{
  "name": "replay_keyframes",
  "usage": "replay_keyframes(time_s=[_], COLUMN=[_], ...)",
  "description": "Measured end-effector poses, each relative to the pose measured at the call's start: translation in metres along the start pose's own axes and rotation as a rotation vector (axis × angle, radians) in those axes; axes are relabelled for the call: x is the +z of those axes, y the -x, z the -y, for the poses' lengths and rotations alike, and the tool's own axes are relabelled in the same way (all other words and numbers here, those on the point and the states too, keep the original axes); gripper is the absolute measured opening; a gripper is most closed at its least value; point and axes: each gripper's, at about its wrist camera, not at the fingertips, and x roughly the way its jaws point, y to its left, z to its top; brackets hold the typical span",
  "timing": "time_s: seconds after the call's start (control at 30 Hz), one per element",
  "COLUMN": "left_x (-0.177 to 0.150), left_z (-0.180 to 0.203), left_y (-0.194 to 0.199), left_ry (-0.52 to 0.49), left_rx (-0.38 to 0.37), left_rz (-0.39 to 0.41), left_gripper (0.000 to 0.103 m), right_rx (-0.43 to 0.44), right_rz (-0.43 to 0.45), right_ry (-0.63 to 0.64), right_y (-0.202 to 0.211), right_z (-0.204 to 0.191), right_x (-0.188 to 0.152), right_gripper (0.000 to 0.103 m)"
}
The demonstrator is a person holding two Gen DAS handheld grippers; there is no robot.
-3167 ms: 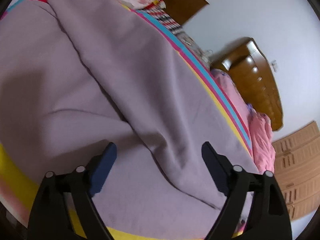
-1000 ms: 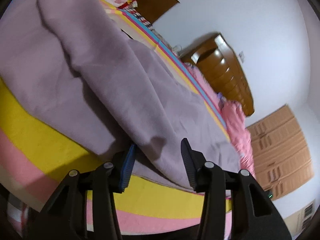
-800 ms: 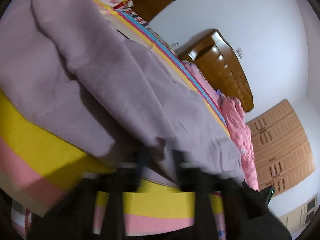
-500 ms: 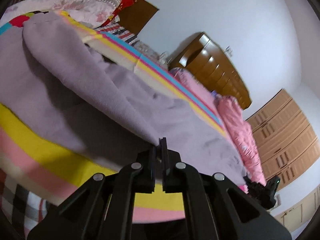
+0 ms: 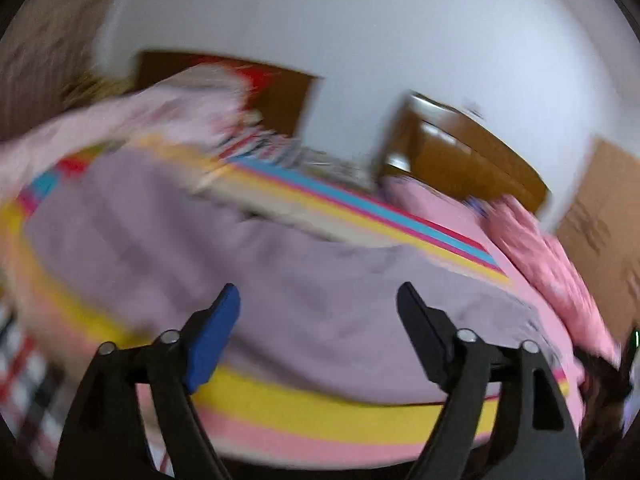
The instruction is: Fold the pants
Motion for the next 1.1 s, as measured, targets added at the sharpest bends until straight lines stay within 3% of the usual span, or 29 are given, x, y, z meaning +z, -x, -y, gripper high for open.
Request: replay_keyframes(time_s=[0.03,0.1,0.13,0.2,0.27,0.33,0.43,0.53,0.57,0.6,0.63,0.67,0.77,0.93,1.1], left_x=[0.011,0.018,0.019,0.021,0.021,0.027,0.027,0.017,0.008,0.002,0.003,0.012,0.020,0.025,0.003], left_z=[0.031,0.071,0.090,0.128,0.149,0.166,0.188,0.200,0.196,0.189,0.181,0.168,0.167,0.171,0.171], left_y=[-0.015,-0.044,-0.064,-0.126,-0.176,-0.224,-0.271,-0.311,-0.316,-0.319,-0.319,-0.326,-0.329,-0.332,-0.335], left_ry=[-0.090,-0.190,-0.237,-0.305,-0.302,-0.331,-0.466,-0.574,-0.622,-0.639,-0.628,-0.544,-0.551,-0.545,-0.542], left_rx=[-0.072,-0.142,-0.156,-0.187,-0.200,-0.171,-0.110,-0.084,-0.034,-0.048,-0.064,-0.093,-0.081,-0.079,-0.081], left_rz=[-0.042,-0.097,-0.131,-0.270,-0.383,-0.444,-0.457,-0.502,-0.499,-0.461,-0.441,-0.485,-0.477,-0.473,-0.469], left_gripper=[0.094,0.099,0.099,0.099,0.099,0.099,0.099,0.099,0.102,0.102,0.102,0.102,0.102,0.102,0.102], right_rx=[0.014,0.030,0.024,0.011,0.011,-0.013,-0.049,-0.035,-0.040,-0.077,-0.080,-0.054,0.008,-0.043,-0.015], right_rz=[0.002,-0.012,-0.030,-0.074,-0.130,-0.182,-0.283,-0.400,-0.435,-0.502,-0.511,-0.487,-0.515,-0.558,-0.381], right_ry=[0.044,0.138,0.170,0.227,0.273,0.324,0.386,0.471,0.490,0.523,0.539,0.528,0.491,0.522,0.452], right_y=[-0.002,-0.017,-0.027,-0.051,-0.077,-0.100,-0.134,-0.163,-0.169,-0.177,-0.175,-0.167,-0.144,-0.126,-0.138], right_z=[-0.013,-0.043,-0.054,-0.073,-0.087,-0.098,-0.106,-0.113,-0.113,-0.109,-0.104,-0.097,-0.071,-0.078,-0.113], right_x=[0.005,0.012,0.015,0.020,0.028,0.037,0.051,0.045,0.039,0.026,0.017,0.014,0.003,0.002,0.039], right_gripper=[0.056,0.065,0.074,0.075,0.075,0.075,0.086,0.087,0.087,0.087,0.088,0.088,0.088,0.088,0.088])
